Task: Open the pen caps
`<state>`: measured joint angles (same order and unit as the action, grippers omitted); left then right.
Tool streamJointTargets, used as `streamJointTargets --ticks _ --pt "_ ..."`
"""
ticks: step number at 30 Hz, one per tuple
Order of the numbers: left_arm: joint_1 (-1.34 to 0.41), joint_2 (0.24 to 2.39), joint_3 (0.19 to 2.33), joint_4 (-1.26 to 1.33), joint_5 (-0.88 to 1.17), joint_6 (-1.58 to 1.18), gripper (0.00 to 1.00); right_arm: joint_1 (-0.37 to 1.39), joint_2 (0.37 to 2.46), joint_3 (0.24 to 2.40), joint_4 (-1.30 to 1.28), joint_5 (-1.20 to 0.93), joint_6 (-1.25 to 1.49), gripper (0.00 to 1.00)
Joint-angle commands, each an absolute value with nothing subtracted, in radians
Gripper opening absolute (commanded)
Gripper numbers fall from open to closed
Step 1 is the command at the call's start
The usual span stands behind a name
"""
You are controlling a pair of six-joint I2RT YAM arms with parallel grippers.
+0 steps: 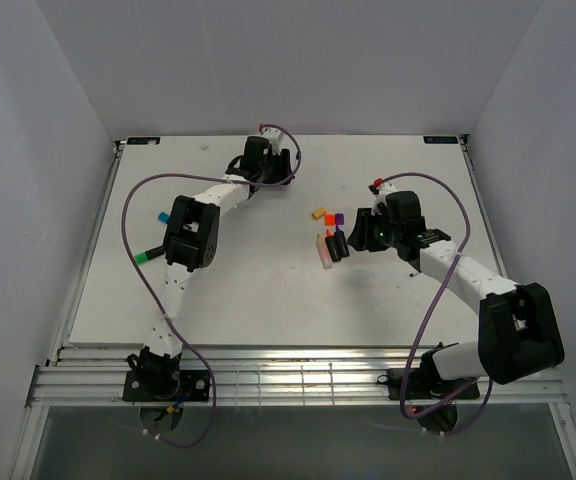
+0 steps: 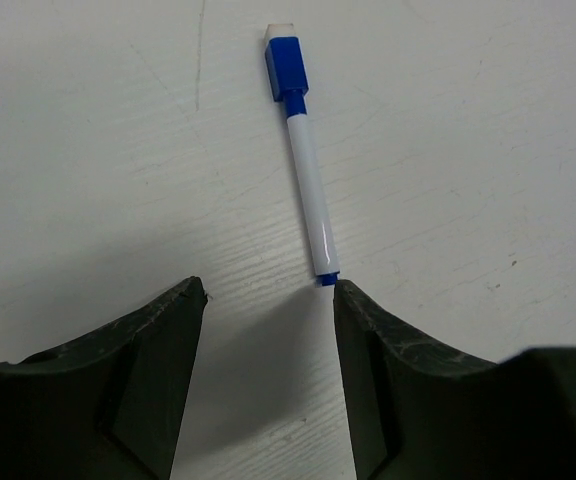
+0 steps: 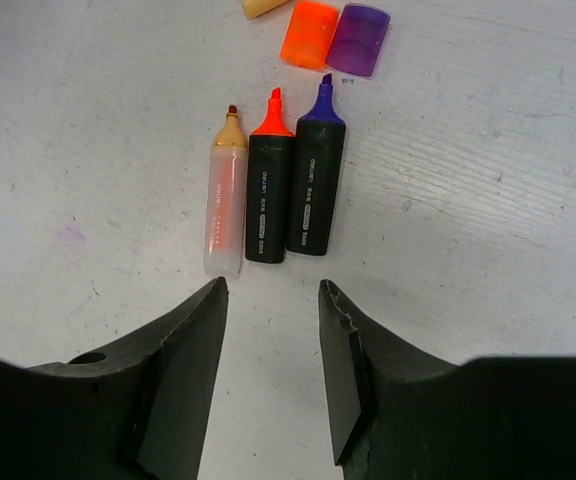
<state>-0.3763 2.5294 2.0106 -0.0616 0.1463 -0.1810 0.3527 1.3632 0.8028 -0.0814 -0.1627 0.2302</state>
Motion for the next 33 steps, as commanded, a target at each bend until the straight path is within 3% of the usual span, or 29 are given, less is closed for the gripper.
streamJointTargets --ticks 1,12,28,33 --pt "-0.380 2.548 2.065 -0.037 0.202 -0.182 0.65 0.345 1.330 0.801 -0.038 -0.172 0.221 0.48" --pt "-0.383 2.643 2.167 -0.025 0.284 -0.256 0.64 0.341 1.327 0.802 -0.038 -0.173 0.218 0.48" --pt "-0.437 2.712 2.240 -0.181 0.121 -0.104 0.57 0.341 1.313 0.788 -0.029 -0.164 0.216 0.47" --pt "-0.437 2.711 2.221 -0.202 0.080 -0.101 0.49 0.339 1.305 0.784 -0.031 -0.160 0.215 0.47"
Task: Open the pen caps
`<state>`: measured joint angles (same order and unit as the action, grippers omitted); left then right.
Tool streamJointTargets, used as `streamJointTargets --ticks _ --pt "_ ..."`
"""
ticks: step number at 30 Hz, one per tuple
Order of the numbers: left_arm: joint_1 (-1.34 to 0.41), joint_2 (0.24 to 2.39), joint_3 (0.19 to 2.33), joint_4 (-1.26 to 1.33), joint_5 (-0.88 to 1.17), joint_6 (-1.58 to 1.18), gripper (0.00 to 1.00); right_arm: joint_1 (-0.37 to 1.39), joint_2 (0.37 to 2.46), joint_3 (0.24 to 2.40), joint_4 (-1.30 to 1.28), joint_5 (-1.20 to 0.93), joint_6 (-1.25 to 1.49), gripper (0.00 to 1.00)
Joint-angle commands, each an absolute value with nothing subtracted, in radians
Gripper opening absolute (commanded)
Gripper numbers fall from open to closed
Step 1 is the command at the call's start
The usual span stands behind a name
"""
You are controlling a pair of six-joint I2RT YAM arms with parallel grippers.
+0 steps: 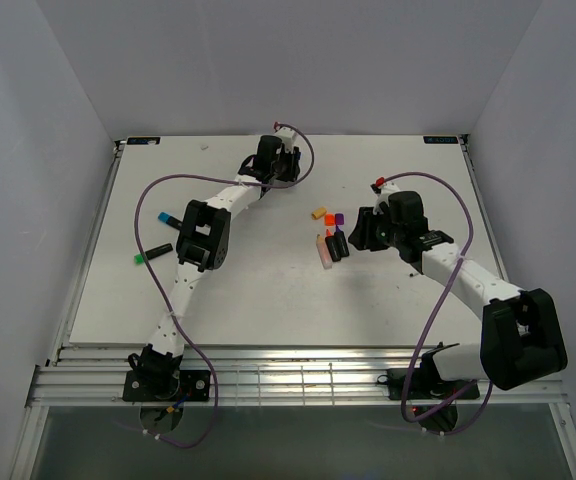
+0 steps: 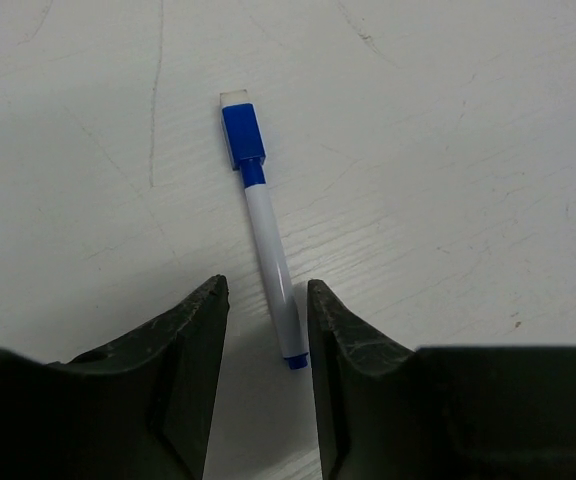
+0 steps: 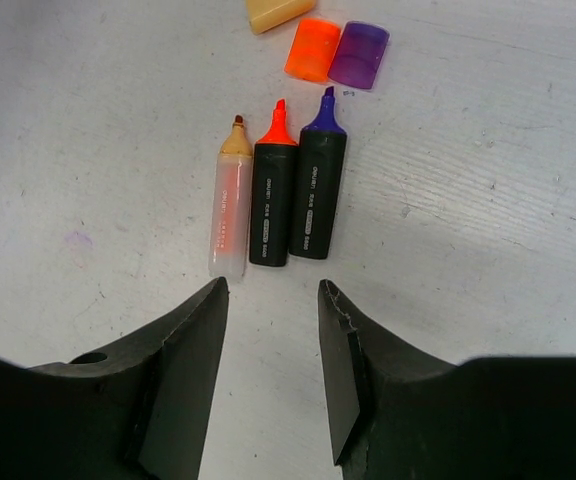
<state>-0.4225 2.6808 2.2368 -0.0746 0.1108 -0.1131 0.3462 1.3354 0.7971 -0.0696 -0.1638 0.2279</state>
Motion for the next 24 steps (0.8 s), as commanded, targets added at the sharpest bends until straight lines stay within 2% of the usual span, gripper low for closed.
streamJointTargets --ticks 1,4,6,9,10,13,16,22,24 --pt "-0.437 2.711 2.218 -0.210 0.072 -0.103 0.47 0.339 1.302 0.782 -0.032 -0.158 0.215 0.47" --pt "-0.437 2.712 2.207 -0.224 0.055 -0.107 0.41 0.341 1.296 0.779 -0.032 -0.155 0.215 0.48" --pt "-0.437 2.714 2.204 -0.230 0.051 -0.106 0.32 0.339 1.295 0.778 -0.032 -0.155 0.216 0.47" --pt "-0.437 2.714 2.206 -0.242 0.048 -0.110 0.29 0.339 1.285 0.775 -0.034 -0.153 0.219 0.47" --pt "-0.437 2.712 2.206 -0.245 0.048 -0.112 0.24 0.341 1.281 0.775 -0.034 -0.155 0.221 0.47" --pt "-0.437 2.706 2.200 -0.252 0.054 -0.124 0.16 0.339 1.272 0.775 -0.035 -0.161 0.225 0.48" --pt "-0.437 2.689 2.184 -0.255 0.071 -0.147 0.00 0.339 1.272 0.779 -0.044 -0.173 0.232 0.48" --pt "-0.436 2.529 2.056 -0.216 0.072 -0.198 0.00 0.341 1.298 0.813 -0.075 -0.209 0.279 0.48" --pt "-0.436 2.430 1.882 -0.151 0.055 -0.238 0.00 0.339 1.301 0.822 -0.074 -0.213 0.307 0.50"
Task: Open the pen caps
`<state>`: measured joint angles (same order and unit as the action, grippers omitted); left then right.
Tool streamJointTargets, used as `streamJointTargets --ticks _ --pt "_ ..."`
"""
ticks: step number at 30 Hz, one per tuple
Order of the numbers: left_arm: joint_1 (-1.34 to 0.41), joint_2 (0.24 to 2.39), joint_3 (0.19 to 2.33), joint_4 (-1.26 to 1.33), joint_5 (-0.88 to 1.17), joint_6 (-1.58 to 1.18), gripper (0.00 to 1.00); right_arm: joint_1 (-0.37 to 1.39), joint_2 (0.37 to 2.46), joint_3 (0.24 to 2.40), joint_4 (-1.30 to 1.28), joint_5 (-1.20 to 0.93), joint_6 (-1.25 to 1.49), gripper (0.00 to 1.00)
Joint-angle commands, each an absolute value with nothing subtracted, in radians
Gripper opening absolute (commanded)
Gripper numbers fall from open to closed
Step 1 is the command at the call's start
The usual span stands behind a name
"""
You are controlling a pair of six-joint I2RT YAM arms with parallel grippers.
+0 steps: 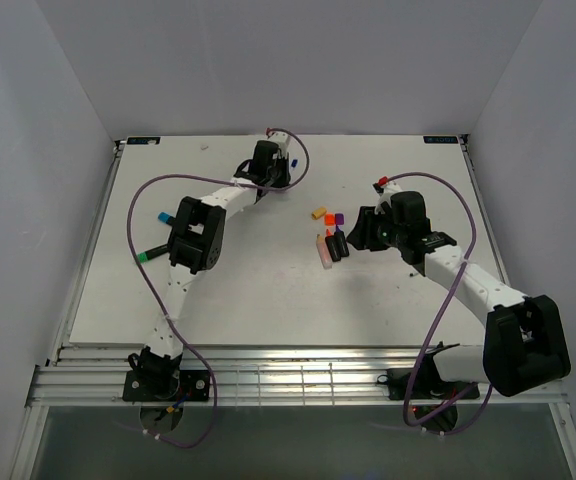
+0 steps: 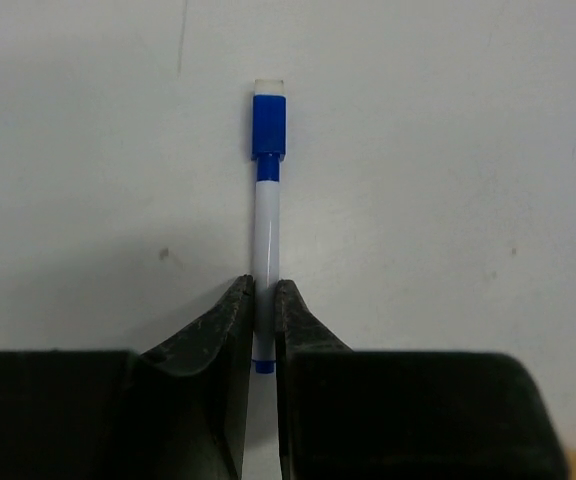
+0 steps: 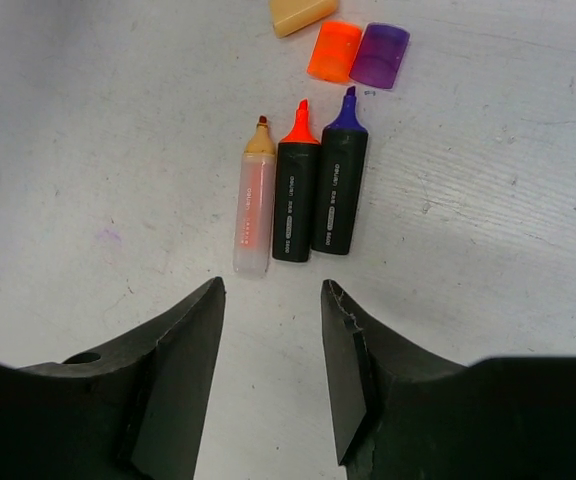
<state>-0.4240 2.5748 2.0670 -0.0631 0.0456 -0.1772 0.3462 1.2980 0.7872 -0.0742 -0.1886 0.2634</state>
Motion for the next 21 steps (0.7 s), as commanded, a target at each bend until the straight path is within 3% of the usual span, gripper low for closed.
streamJointTargets --ticks 1,9,21 --pt "-0.434 2.377 1.817 -0.067 0.064 -0.248 0.00 0.339 1.308 0.828 -0.074 -0.218 0.316 0.51" --pt "-0.445 1.965 1.399 0.112 0.149 -0.460 0.00 0.339 1.335 0.865 0.024 -0.350 0.504 0.57" --pt "-0.544 1.591 0.965 0.313 0.167 -0.604 0.00 0.363 1.391 0.764 0.405 -0.517 0.886 0.53"
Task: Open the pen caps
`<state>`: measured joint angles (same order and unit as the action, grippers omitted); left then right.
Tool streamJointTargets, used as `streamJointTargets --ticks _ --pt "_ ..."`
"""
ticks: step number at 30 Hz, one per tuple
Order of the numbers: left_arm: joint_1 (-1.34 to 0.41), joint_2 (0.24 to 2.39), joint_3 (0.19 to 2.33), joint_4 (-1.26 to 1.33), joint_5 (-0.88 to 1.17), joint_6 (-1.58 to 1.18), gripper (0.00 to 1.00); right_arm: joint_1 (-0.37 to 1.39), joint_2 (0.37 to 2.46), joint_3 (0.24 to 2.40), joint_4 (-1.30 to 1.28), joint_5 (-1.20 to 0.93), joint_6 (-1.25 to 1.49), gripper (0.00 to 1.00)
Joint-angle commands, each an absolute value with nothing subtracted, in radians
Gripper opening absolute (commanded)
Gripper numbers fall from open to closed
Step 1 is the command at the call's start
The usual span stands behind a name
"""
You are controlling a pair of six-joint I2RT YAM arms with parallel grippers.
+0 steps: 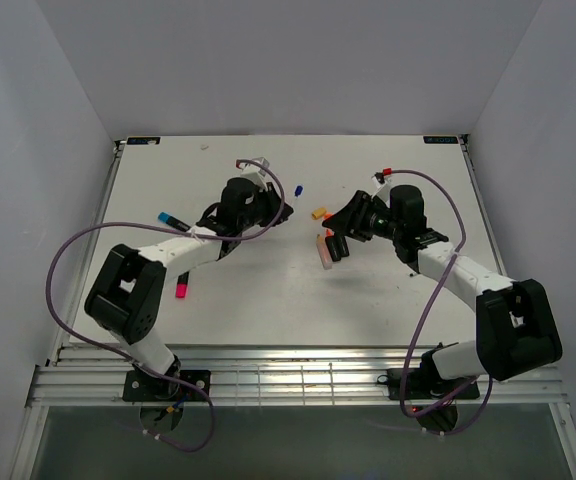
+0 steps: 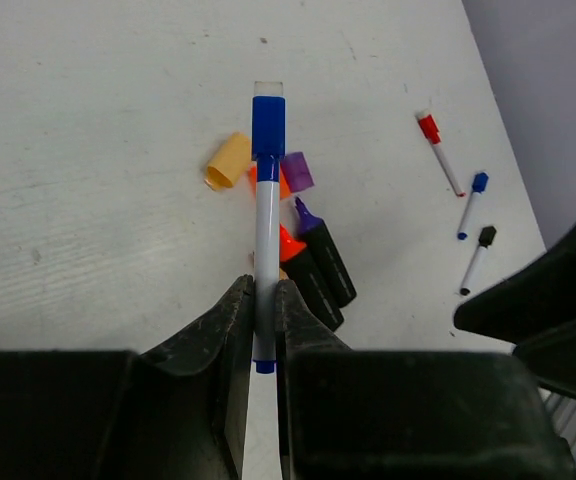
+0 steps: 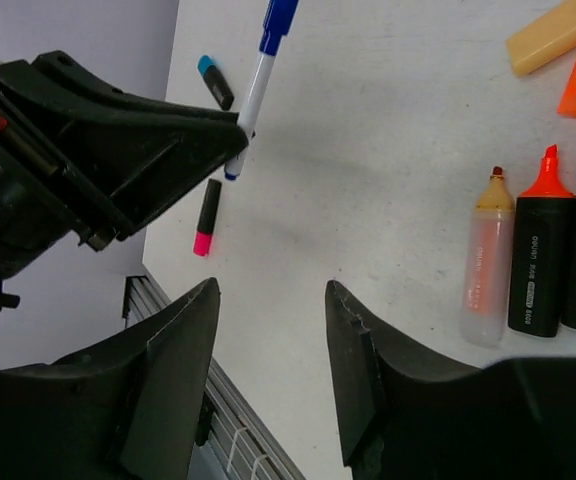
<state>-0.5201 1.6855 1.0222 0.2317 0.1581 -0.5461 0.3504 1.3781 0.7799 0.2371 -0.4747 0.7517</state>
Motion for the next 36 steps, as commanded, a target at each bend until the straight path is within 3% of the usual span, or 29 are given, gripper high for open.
streamJointTargets --ticks 1,12,36 --pt "-0.552 1.556 0.953 0.321 0.166 -0.612 0.00 0.370 1.400 0.762 0.426 -0.503 0.897 0.53" --pt "-0.667 1.483 0.879 0.327 0.141 -0.635 0.00 0.439 1.457 0.795 0.502 -0.433 0.963 0.49" --pt "-0.690 1.463 0.853 0.342 0.141 -0.646 0.00 0.460 1.552 0.782 0.584 -0.400 1.003 0.33"
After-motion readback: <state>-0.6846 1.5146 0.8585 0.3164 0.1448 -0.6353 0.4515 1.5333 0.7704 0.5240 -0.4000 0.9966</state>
